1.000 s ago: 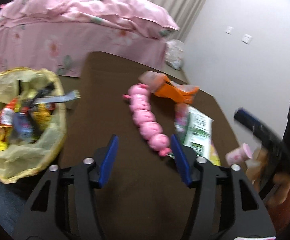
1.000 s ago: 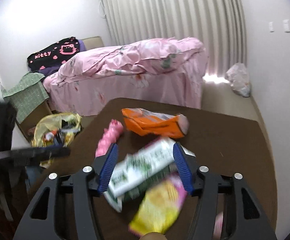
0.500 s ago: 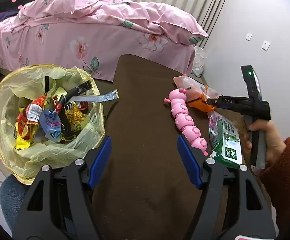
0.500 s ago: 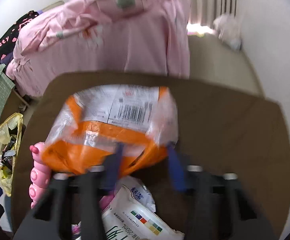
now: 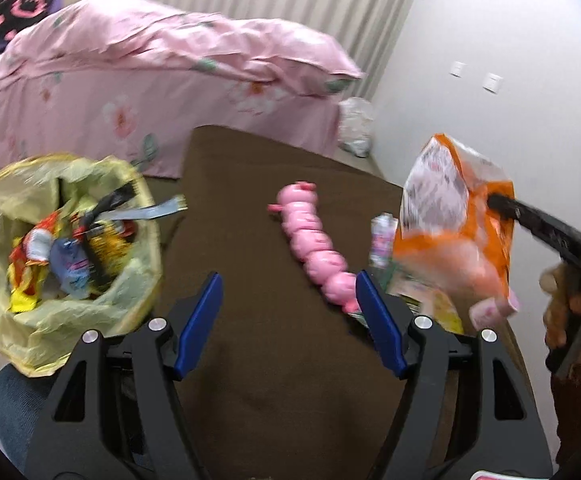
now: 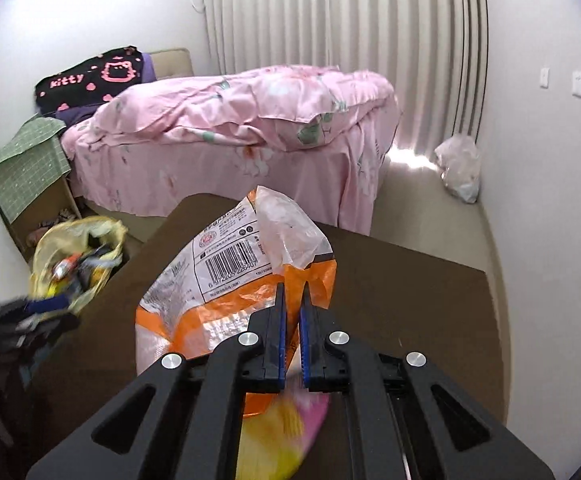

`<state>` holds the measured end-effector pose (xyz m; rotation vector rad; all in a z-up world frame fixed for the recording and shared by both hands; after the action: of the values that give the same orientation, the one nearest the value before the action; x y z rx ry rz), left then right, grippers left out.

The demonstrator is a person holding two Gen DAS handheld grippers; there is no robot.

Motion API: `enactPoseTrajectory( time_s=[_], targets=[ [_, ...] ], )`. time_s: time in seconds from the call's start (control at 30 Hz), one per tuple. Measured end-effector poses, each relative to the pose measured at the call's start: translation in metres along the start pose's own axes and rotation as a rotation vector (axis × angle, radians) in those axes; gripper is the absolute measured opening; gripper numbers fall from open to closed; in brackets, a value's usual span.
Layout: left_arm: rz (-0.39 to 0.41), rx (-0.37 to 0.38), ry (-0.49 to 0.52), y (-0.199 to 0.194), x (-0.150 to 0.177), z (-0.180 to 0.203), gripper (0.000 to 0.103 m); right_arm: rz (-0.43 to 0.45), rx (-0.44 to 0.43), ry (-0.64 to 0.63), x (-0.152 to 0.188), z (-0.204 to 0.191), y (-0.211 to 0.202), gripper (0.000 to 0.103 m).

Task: Collect trash
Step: 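Grasp the pink juice pouch with the left tool while the right tool holds the orange bag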

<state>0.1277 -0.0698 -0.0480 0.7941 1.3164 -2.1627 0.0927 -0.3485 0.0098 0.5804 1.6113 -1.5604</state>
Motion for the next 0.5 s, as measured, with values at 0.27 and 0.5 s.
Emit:
enactPoseTrajectory(
  time_s=[0.27,0.5],
  targets=[
    [-0.079,0.137,0.120,0.020,0.007,0.046,0.071,-0.037,-0.106,0.099,0.085,-0.010,-0.055,0.006],
    [-0.163,0.133,0.187,0.075,-0.013,0.078,0.071,-0.087,-0.060,0.119,0.141,-0.017,-0.060,0.006]
  ],
)
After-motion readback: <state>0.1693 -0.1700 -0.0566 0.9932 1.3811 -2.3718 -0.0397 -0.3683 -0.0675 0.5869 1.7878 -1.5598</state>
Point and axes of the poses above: each gripper's, at about its wrist camera, not at the fingertips, and y roughly the way its jaws point, z to its right, x to its underside, the point moved 1 cm from there along y, roughly the way its jaws point, and after that the axes turned 7 degrees about -y, right-handed, at the moved point
